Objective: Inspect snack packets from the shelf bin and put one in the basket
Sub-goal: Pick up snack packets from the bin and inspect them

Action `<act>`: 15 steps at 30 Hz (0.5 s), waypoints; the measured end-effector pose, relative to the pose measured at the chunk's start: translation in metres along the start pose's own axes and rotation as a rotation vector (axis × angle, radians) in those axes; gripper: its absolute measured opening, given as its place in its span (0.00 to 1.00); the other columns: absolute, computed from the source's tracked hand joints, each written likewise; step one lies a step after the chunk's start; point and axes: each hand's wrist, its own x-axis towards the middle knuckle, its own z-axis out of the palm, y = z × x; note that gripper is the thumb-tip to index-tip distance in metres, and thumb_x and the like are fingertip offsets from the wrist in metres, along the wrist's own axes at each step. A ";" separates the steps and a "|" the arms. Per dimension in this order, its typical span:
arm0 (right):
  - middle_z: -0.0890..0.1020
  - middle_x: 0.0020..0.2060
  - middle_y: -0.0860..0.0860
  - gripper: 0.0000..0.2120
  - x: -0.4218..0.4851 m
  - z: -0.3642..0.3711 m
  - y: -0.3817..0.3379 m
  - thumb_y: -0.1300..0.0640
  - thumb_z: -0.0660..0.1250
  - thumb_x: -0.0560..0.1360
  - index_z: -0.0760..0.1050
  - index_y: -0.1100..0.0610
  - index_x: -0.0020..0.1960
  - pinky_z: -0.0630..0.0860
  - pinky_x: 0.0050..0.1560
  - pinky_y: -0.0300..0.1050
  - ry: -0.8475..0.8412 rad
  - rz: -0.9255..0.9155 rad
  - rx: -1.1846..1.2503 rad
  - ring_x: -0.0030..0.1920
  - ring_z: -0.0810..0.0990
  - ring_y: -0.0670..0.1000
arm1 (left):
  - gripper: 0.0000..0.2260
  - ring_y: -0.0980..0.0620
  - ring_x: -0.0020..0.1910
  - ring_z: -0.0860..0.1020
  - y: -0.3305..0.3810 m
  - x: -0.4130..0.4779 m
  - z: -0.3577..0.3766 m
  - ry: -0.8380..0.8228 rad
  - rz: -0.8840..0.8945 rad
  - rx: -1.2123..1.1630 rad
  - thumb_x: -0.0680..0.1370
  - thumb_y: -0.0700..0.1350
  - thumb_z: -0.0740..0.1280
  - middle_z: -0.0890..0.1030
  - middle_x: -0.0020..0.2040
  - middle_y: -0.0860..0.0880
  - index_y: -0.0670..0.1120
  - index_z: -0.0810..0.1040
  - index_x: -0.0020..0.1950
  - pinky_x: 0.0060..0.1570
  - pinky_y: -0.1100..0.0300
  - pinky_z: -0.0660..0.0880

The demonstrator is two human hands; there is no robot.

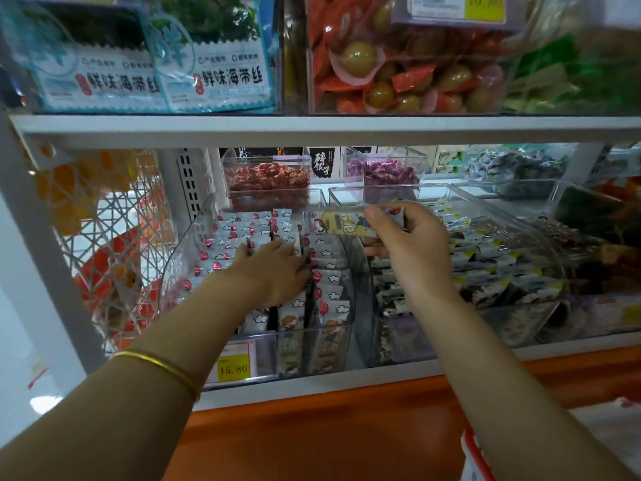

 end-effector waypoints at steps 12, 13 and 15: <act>0.77 0.44 0.52 0.14 0.021 0.041 -0.012 0.55 0.71 0.72 0.72 0.61 0.52 0.76 0.46 0.48 -0.273 -0.249 -0.420 0.45 0.77 0.51 | 0.13 0.49 0.56 0.70 -0.007 -0.043 -0.004 0.154 -0.054 -0.306 0.76 0.52 0.62 0.71 0.53 0.51 0.48 0.77 0.57 0.64 0.47 0.65; 0.76 0.44 0.52 0.14 0.024 0.049 -0.013 0.55 0.72 0.72 0.71 0.60 0.51 0.74 0.43 0.45 -0.329 -0.261 -0.485 0.45 0.76 0.50 | 0.13 0.49 0.56 0.71 -0.009 -0.044 -0.002 0.158 -0.050 -0.329 0.76 0.52 0.62 0.72 0.55 0.50 0.47 0.77 0.57 0.63 0.47 0.66; 0.76 0.45 0.53 0.14 0.031 0.065 -0.014 0.54 0.72 0.72 0.71 0.60 0.51 0.70 0.41 0.42 -0.441 -0.286 -0.632 0.45 0.74 0.50 | 0.13 0.49 0.57 0.71 -0.012 -0.046 0.000 0.178 -0.039 -0.384 0.76 0.51 0.63 0.74 0.57 0.49 0.47 0.77 0.57 0.64 0.47 0.66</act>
